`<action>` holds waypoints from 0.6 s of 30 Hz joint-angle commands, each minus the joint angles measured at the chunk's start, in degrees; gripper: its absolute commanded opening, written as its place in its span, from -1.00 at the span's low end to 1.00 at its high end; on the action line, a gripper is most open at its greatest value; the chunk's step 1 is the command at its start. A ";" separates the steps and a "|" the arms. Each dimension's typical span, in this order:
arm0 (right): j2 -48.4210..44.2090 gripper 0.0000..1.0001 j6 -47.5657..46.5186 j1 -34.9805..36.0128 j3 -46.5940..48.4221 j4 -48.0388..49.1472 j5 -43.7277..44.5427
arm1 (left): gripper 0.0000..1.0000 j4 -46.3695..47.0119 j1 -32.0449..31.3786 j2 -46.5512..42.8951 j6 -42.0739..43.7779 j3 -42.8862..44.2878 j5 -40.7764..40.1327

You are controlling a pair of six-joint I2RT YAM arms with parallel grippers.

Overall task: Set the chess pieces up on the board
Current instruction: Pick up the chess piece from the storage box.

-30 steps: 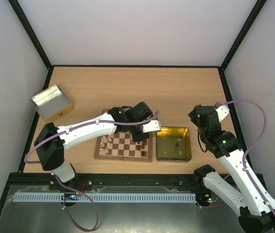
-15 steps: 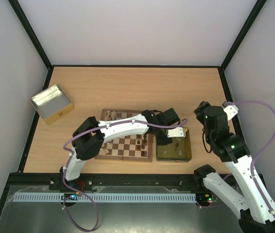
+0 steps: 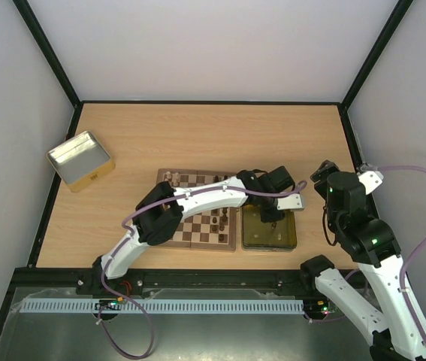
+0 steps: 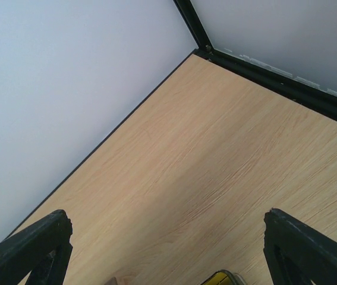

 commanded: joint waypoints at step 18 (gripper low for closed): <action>-0.27 0.71 -1.07 -0.24 2.71 -2.86 2.42 | -0.23 -2.59 -0.49 5.27 -0.06 2.84 1.84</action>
